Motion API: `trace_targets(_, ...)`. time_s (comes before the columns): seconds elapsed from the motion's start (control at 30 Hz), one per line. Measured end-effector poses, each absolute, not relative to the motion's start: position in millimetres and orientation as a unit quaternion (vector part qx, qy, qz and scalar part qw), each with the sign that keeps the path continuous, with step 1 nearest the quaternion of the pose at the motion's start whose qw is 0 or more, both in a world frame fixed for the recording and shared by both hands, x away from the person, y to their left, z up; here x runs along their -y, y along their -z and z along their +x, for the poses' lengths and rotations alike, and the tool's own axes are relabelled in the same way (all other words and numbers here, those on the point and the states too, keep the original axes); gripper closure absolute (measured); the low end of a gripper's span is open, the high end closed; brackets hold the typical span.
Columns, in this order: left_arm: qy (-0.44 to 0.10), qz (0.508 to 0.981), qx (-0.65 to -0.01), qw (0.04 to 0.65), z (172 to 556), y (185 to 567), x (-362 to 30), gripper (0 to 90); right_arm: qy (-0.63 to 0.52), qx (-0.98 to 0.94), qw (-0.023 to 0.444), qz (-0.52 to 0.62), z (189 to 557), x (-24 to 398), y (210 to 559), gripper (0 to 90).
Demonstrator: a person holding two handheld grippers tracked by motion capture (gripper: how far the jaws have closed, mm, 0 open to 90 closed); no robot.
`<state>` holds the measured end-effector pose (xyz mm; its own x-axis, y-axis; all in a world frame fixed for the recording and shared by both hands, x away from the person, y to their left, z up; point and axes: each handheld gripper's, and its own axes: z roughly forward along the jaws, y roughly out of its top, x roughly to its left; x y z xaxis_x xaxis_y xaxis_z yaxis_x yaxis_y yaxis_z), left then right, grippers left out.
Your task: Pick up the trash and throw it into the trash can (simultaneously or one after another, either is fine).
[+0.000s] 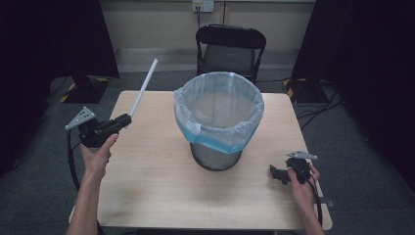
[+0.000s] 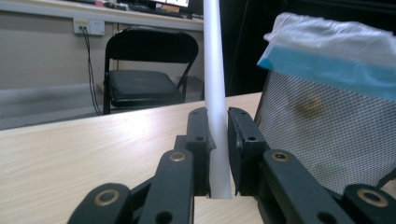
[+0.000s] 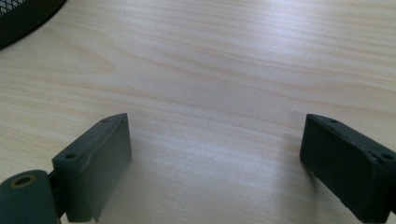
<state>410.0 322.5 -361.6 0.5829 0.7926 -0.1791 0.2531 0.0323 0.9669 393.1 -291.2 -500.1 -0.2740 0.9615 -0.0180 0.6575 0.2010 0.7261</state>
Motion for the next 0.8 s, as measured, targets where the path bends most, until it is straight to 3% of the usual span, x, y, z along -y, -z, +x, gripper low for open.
trace_targets(0.8, -0.218, 0.64, -0.35, 0.649, 405.9, 320.3, -296.1, 79.9, -0.311, -0.736, 0.245, 0.549, 393.5, 291.6, 500.2, 7.9)
